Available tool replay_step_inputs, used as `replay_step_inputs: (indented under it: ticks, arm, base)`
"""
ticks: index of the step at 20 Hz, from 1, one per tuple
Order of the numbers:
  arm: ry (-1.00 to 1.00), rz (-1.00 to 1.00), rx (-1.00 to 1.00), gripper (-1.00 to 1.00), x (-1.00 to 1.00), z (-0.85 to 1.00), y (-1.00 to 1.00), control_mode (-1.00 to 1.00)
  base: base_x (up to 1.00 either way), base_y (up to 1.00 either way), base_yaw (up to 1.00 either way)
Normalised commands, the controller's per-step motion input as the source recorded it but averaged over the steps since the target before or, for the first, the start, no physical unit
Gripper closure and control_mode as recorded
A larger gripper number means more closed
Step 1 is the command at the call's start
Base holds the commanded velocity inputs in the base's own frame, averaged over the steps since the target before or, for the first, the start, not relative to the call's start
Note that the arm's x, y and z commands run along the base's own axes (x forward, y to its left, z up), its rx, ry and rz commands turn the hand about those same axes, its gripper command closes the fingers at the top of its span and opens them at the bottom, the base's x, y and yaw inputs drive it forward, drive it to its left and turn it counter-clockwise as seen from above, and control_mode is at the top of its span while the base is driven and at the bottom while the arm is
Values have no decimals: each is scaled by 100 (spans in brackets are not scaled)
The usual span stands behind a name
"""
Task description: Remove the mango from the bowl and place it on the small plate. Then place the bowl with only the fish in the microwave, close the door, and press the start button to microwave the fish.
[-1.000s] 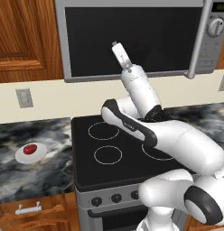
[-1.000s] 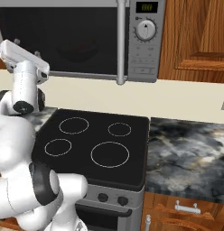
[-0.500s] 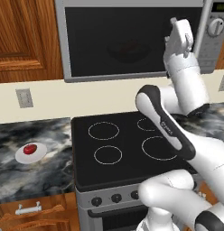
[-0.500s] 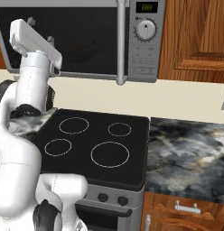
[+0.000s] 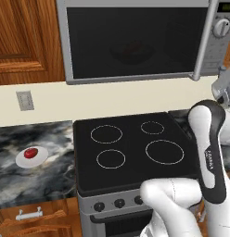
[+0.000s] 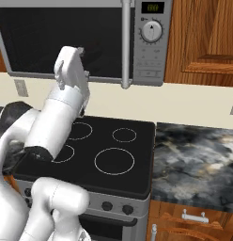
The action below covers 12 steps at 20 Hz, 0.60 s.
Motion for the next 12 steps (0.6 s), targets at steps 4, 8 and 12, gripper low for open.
replay_step_inputs:
  ticks: [4, 8, 12]
  arm:
    - [46, 8, 28, -100, -47, -16, -100, -100]
    - [45, 22, 9, -100, 7, -28, -85, -100]
    - [37, 25, 1, -100, 52, -70, -20, -100]
  base:
    - [0, 0, 0]
    - [0, 0, 0]
    - [0, 0, 0]
